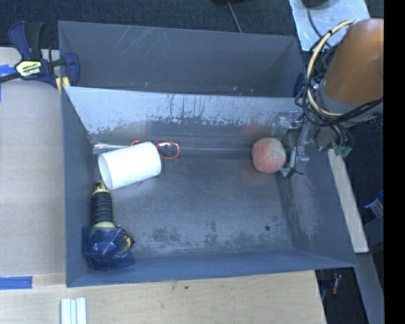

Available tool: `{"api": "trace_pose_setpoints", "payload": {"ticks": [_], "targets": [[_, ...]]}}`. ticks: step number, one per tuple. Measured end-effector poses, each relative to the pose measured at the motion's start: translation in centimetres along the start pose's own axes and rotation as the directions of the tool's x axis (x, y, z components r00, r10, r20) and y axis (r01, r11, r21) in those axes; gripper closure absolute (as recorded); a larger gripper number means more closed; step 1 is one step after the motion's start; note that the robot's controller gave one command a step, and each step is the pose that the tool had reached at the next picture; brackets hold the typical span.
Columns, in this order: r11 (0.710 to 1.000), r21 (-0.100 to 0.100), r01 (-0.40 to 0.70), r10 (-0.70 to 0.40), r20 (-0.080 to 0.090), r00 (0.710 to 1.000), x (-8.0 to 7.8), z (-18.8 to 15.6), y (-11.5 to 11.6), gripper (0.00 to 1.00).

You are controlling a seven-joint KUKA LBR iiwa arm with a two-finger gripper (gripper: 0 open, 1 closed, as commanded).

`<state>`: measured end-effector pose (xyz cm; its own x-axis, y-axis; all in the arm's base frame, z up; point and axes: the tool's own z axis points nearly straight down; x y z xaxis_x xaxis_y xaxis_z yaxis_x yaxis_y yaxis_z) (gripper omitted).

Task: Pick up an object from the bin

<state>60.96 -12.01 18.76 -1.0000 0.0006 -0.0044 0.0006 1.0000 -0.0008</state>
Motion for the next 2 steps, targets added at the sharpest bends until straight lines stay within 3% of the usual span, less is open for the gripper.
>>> {"api": "trace_pose_setpoints", "payload": {"ticks": [1, 2], "targets": [[0.981, -0.002, -0.195, 0.195, 0.018, 0.981, -1.09, 8.94, -1.86, 0.00], [0.970, -0.001, -0.243, 0.243, 0.014, 0.970, -0.91, 8.18, -1.72, 0.00]]}}
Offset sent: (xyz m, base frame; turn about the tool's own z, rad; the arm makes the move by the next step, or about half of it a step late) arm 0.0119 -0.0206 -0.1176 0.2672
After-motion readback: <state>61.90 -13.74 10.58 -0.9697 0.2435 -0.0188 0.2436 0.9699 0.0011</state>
